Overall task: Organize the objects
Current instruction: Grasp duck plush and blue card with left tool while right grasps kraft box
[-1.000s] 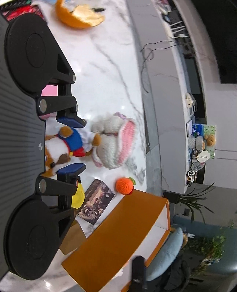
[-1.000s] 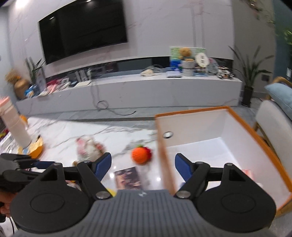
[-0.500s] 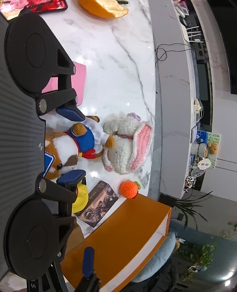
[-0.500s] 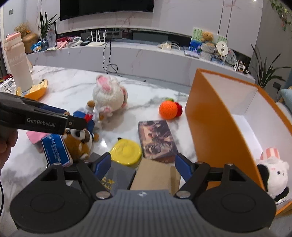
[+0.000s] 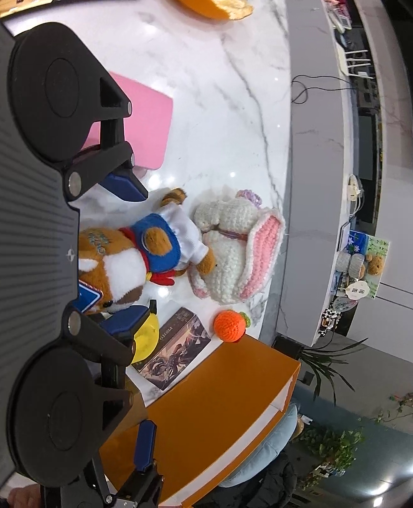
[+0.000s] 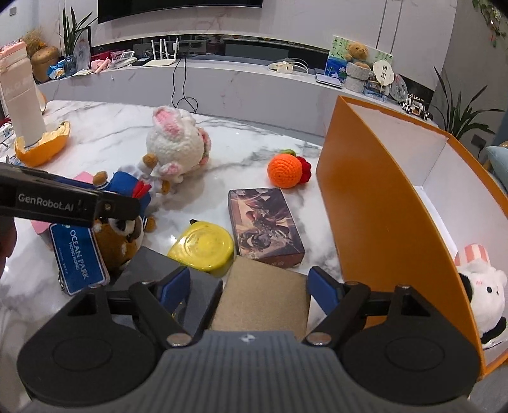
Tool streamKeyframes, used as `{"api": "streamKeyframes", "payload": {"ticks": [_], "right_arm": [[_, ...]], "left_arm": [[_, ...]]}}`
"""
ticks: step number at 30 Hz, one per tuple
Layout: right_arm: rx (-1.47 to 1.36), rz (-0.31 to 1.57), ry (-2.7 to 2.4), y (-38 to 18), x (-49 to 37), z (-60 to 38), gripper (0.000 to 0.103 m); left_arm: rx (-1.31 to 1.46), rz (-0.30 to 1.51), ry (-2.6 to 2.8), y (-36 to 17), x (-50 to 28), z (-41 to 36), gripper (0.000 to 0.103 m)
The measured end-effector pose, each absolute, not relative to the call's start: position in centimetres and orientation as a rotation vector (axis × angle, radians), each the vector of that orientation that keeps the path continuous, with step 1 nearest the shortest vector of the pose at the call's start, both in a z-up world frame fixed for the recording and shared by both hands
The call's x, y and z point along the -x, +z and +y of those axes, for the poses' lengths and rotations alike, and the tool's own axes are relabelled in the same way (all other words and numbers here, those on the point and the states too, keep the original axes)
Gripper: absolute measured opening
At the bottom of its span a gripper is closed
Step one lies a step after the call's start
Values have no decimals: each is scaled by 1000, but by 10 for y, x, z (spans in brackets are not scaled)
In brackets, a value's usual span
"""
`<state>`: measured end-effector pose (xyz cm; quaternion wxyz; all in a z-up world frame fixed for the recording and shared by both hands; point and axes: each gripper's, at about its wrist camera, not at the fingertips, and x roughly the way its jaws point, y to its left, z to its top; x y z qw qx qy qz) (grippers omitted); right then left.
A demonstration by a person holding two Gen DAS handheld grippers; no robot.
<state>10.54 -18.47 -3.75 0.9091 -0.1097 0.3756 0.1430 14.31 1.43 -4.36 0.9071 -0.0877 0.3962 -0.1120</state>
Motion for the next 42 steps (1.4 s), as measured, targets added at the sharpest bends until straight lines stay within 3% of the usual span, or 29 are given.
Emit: {"api": "streamKeyframes", "payload": {"ticks": [14,16,17,18,21,32,42], "right_arm": [[147,832,221,-41,-113,-195,80],[113,839,224,-42,-114,-198,79],[83,849,232,-42,-115,-200,74],[50,864,240,-42,-117,-203,67],[30,887,240,-39,-118,-204,61],[116,906,249,-35,-115,-196,62],[8,959,254,-38,-130,-206,66]], "left_arm": [[202,882,-264,-53,-145,7,85],[211,887,-263,-54,-146,7,79],[208,890,-256,-54,-146,6,76],[195,903,-250,-55,-147,5,63],[160,922,-260,-57,-146,1,63],[89,926,-267,-55,-143,-6,63],[23,918,-256,-58,-144,-15,64]]}}
